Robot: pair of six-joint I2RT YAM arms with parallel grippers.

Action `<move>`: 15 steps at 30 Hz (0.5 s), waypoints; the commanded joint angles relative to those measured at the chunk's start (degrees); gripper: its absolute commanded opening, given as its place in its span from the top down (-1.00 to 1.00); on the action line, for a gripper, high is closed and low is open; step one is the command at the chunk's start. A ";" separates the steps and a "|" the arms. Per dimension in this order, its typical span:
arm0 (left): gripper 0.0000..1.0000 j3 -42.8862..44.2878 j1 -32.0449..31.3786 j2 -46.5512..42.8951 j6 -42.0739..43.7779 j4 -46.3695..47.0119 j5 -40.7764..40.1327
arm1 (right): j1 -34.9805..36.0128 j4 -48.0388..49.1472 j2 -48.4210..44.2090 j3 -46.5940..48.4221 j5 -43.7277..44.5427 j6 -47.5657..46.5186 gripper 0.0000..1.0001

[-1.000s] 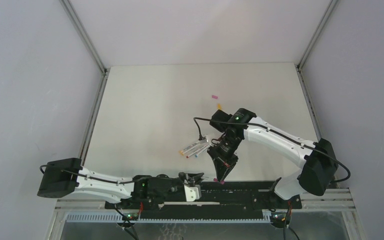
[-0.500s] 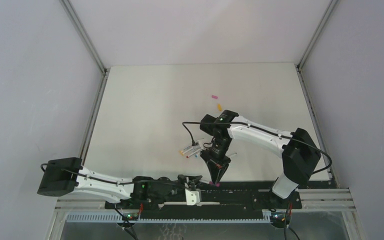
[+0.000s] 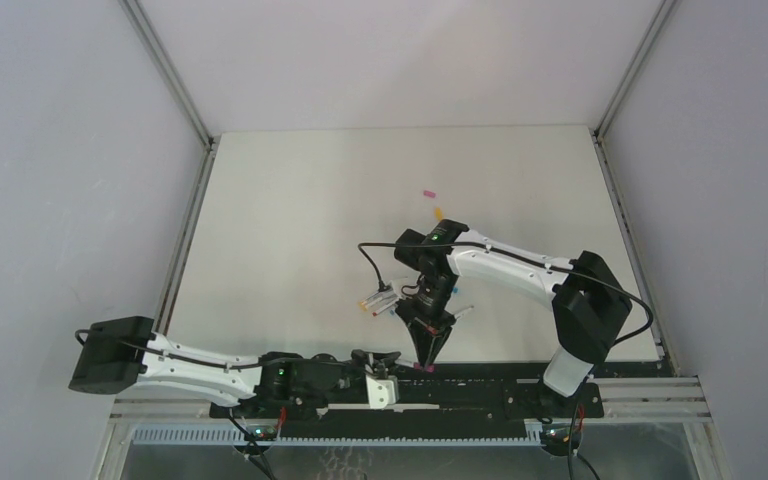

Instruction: Insert the pens into the pen caps

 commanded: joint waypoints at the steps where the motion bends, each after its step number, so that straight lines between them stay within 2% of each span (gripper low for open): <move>1: 1.00 1.20 -0.37 -4.27 -3.61 19.47 3.26 | 0.73 11.30 1.14 2.07 0.32 -2.63 1.00; 6: 1.00 1.35 -0.36 -5.14 -4.19 23.08 4.46 | 0.87 12.50 1.49 2.07 -0.95 -2.83 1.00; 15: 1.00 3.09 -0.36 -4.53 -1.93 24.19 4.64 | 0.91 13.14 2.61 2.07 -1.03 -3.60 1.00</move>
